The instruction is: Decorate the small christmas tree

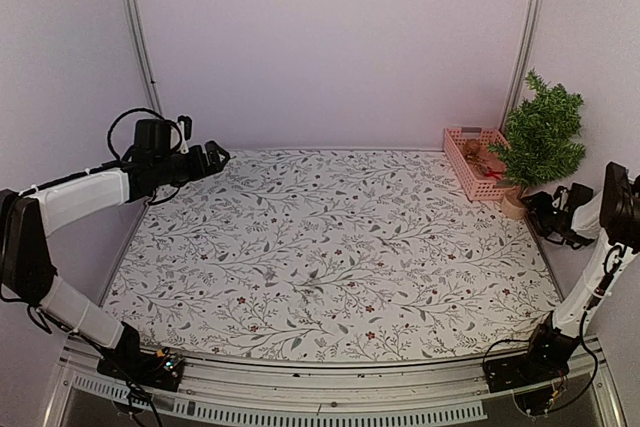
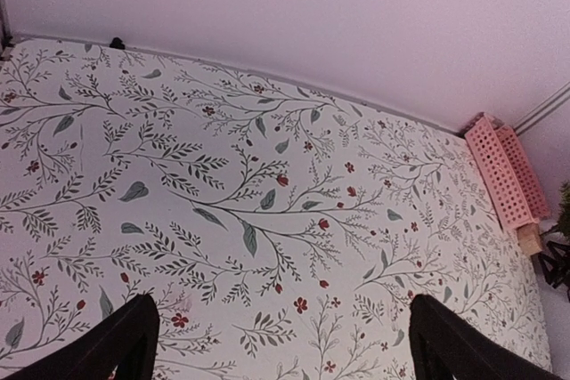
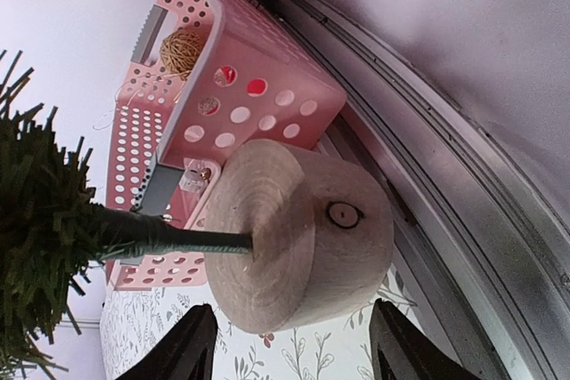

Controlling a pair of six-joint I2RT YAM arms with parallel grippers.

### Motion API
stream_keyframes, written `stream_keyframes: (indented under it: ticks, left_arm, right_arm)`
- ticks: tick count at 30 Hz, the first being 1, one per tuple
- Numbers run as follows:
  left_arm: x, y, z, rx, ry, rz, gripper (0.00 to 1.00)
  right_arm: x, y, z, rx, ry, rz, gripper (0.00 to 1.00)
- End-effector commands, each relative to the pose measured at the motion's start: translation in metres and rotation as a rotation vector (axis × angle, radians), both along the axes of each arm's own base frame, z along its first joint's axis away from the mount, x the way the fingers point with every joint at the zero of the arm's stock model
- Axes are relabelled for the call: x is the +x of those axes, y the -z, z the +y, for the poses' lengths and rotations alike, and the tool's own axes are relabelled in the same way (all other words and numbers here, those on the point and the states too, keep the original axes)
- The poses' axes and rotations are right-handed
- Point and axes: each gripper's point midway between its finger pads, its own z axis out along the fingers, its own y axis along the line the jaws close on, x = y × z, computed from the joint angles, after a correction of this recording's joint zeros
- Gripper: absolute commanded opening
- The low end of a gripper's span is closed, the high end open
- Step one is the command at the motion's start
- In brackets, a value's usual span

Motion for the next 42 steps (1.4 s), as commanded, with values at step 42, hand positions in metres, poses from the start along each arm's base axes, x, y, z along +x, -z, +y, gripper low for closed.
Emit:
stream_keyframes:
  ticks: [42]
  left_arm:
    - [0.009, -0.007, -0.007, -0.008, 0.015, -0.029, 0.99]
  right_arm:
    - [-0.041, 0.002, 0.090, 0.046, -0.174, 0.005, 0.32]
